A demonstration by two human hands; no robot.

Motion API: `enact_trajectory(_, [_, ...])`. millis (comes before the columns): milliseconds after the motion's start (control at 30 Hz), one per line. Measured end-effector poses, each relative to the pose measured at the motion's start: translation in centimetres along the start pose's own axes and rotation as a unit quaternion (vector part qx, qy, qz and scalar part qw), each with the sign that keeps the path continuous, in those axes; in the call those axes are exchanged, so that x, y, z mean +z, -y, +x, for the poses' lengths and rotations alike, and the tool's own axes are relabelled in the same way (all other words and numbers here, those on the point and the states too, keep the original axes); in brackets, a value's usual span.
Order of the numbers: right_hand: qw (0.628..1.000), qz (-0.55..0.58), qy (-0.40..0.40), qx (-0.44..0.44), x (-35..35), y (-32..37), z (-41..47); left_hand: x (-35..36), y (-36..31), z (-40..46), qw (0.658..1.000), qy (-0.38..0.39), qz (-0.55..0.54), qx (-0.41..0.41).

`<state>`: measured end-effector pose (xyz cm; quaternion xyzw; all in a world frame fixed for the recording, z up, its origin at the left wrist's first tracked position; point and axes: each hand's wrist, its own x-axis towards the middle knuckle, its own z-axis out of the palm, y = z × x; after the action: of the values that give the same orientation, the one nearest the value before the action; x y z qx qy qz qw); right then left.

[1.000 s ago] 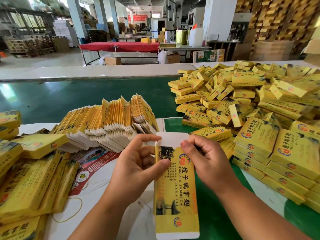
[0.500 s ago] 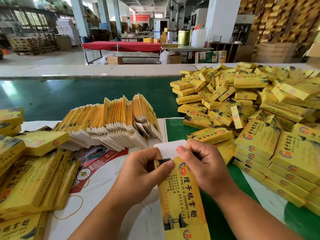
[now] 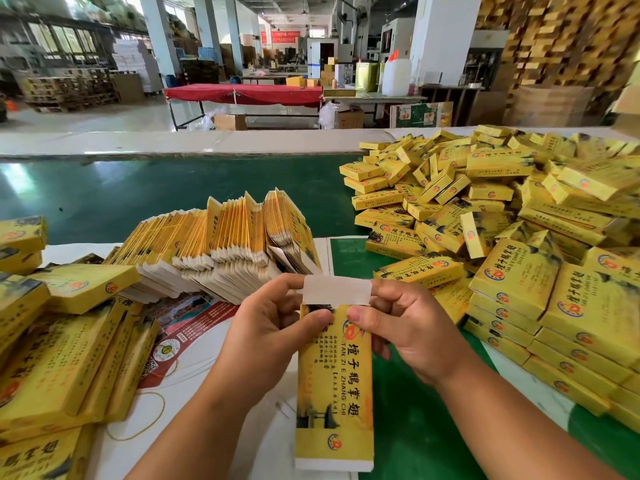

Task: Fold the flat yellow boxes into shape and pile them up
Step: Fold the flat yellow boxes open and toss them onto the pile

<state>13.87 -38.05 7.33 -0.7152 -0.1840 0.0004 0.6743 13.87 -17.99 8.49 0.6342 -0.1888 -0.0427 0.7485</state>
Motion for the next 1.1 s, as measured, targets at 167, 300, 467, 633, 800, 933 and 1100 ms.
enact_trajectory(167, [0.999,-0.015,-0.012,-0.03,0.2,0.03,-0.21,0.12,-0.08,-0.03,1.0,-0.016,-0.005,0.001])
enact_trajectory(300, [0.999,-0.028,-0.007,-0.026,0.2,0.12,-0.32,0.05,-0.06,-0.08,1.0,-0.022,0.0,-0.003])
enact_trajectory(467, [0.999,-0.032,-0.03,-0.014,0.44,0.16,-0.35,0.16,-0.32,-0.26,0.999,-0.028,0.023,-0.026])
enact_trajectory(633, [0.999,-0.046,-0.016,-0.008,0.62,0.22,-0.43,0.13,-0.37,-0.23,0.996,-0.041,0.03,-0.076])
enact_trajectory(800, [1.0,-0.017,-0.002,0.014,0.66,0.43,-0.28,0.14,-0.08,-0.07,0.994,-0.044,0.018,-0.094])
enact_trajectory(933, [0.999,-0.038,-0.018,0.024,0.8,0.36,-0.27,0.25,0.05,-0.04,0.994,-0.05,0.038,-0.09])
enact_trajectory(1100, [0.996,-0.072,-0.038,0.033,0.84,0.18,-0.23,0.26,0.03,-0.08,0.994,-0.056,0.041,-0.088])
